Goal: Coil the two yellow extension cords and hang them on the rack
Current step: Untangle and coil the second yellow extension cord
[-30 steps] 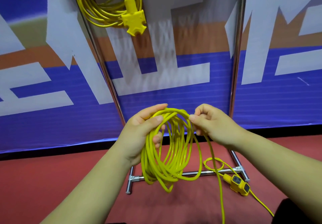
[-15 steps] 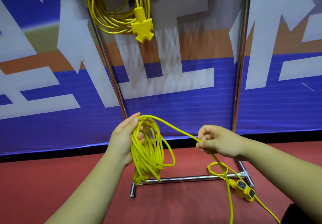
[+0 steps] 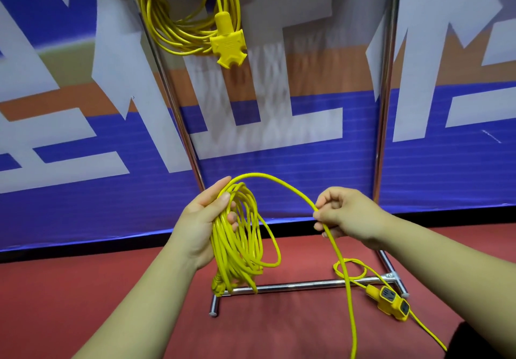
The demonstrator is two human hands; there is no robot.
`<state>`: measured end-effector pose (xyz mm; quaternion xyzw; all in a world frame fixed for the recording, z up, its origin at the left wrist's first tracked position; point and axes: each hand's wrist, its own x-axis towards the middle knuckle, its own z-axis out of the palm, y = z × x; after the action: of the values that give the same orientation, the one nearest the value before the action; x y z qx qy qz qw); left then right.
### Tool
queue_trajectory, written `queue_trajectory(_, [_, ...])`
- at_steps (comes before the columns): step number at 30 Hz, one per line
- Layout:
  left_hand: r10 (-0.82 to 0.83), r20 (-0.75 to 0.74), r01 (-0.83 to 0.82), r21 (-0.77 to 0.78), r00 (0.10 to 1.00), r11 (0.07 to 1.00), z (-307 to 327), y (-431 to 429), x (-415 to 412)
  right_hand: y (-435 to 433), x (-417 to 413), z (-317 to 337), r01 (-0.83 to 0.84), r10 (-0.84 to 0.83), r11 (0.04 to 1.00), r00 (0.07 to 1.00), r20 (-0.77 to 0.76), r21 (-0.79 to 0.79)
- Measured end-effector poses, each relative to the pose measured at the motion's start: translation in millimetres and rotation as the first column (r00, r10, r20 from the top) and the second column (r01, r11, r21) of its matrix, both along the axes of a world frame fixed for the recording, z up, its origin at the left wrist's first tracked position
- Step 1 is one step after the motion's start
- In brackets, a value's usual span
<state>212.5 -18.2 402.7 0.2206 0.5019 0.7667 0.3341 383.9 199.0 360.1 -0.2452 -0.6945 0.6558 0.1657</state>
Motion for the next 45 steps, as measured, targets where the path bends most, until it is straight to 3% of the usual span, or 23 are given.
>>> queue_trajectory(8, [-0.099, -0.307, 0.04, -0.193, 0.947, 0.98, -11, 16, 19, 7, 3, 24, 0.141, -0.207, 0.939, 0.96, -0.188, -0.315])
queue_trajectory(13, [-0.26, -0.501, 0.08, -0.351, 0.825, 0.933, -11, 26, 36, 7, 3, 34, 0.122, -0.23, 0.916, 0.94, -0.251, -0.383])
queue_trajectory(16, [-0.345, -0.545, 0.097, -0.432, 0.764, 0.897, -17, 39, 50, 4, 2, 39, 0.117, -0.244, 0.915, 0.922, -0.3, -0.385])
queue_trajectory(23, [-0.461, -0.422, 0.218, -0.508, 0.78, 0.833, -33, 66, 73, -1, 0, 42, 0.102, -0.223, 0.932, 0.917, -0.331, -0.348])
queue_trajectory(32, [-0.494, -0.406, 0.269, -0.495, 0.769, 0.826, -38, 80, 84, 4, 8, 43, 0.122, -0.233, 0.937, 0.916, -0.327, -0.327])
queue_trajectory(37, [-0.375, -0.409, 0.209, -0.395, 0.832, 0.895, -25, 73, 71, 15, 24, 46, 0.102, -0.167, 0.975, 0.921, -0.353, -0.195])
queue_trajectory(40, [-0.236, -0.31, 0.153, -0.267, 0.921, 0.951, -10, 63, 61, 16, 30, 40, 0.107, -0.123, 0.992, 0.945, -0.302, -0.07])
queue_trajectory(45, [-0.108, -0.272, 0.084, -0.098, 0.956, 0.992, 15, 48, 53, -7, 20, 8, -0.203, 0.223, 0.961, 0.97, -0.094, 0.188])
